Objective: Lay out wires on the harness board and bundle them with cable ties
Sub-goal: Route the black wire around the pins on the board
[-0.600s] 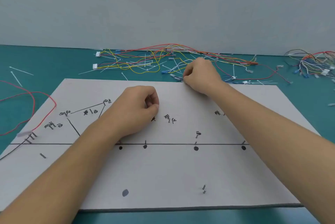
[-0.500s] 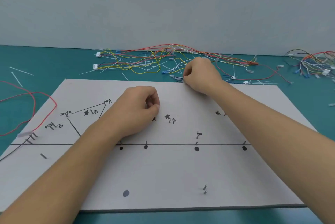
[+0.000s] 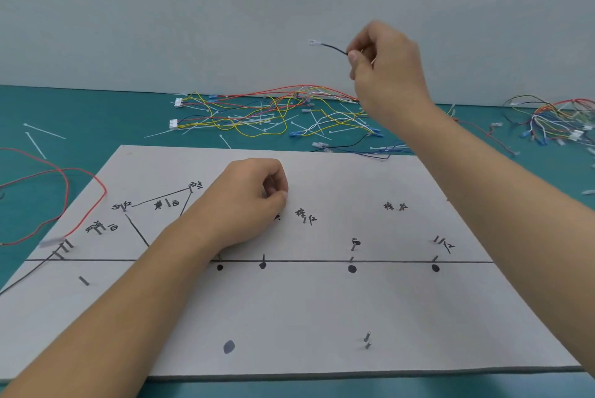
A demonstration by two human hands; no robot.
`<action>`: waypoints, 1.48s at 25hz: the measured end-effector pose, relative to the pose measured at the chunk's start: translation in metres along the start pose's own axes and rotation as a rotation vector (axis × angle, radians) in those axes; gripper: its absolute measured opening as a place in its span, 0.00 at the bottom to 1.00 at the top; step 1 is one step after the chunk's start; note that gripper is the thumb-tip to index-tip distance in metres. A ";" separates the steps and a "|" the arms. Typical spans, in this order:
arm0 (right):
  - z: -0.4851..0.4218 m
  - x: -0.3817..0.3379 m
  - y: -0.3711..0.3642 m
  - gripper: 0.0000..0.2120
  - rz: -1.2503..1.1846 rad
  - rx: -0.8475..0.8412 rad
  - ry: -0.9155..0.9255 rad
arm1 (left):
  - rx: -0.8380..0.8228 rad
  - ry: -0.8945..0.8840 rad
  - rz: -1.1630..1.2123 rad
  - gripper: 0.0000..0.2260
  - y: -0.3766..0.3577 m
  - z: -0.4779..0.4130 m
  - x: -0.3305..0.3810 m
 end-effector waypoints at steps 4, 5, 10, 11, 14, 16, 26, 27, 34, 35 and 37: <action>0.037 -0.021 0.016 0.06 -0.330 0.023 -0.162 | -0.008 0.007 -0.004 0.05 0.001 0.001 0.002; 0.055 -0.020 0.010 0.07 -0.413 -0.044 -0.260 | -0.016 0.001 -0.012 0.05 0.001 0.001 0.003; 0.140 -0.015 -0.017 0.07 -0.295 -0.422 -0.375 | -0.041 -0.009 -0.172 0.03 0.006 0.004 0.008; 0.149 -0.015 -0.019 0.07 -0.225 -0.456 -0.349 | -0.044 0.008 -0.267 0.05 0.009 0.005 0.005; 0.166 -0.013 -0.025 0.08 -0.011 -0.528 -0.271 | -0.112 0.119 -0.402 0.12 0.022 0.012 -0.011; 0.175 -0.014 -0.029 0.08 0.049 -0.573 -0.246 | -0.172 0.194 -0.329 0.13 0.029 0.018 -0.019; 0.179 -0.014 -0.019 0.07 0.082 -0.706 -0.172 | -0.182 0.329 -0.236 0.15 0.042 0.022 -0.028; 0.179 -0.014 -0.019 0.07 0.082 -0.723 -0.171 | -0.188 0.335 -0.241 0.15 0.044 0.021 -0.030; 0.182 -0.004 -0.012 0.05 0.272 -0.795 -0.190 | -0.285 0.456 -0.297 0.07 0.061 0.029 -0.056; 0.183 -0.003 -0.011 0.06 0.282 -0.809 -0.198 | -0.295 0.455 -0.309 0.06 0.061 0.029 -0.055; 0.183 -0.002 -0.008 0.07 0.303 -0.840 -0.211 | -0.283 0.442 -0.337 0.04 0.062 0.028 -0.054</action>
Point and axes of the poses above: each hand's wrist, its own z-axis away from the middle knuckle, its own y-axis out of the back of the hand, x = y × z, the point moved 8 cm from there along -z, towards the middle knuckle, and after that the axes turned 5 degrees about x, right-handed, at the moved point
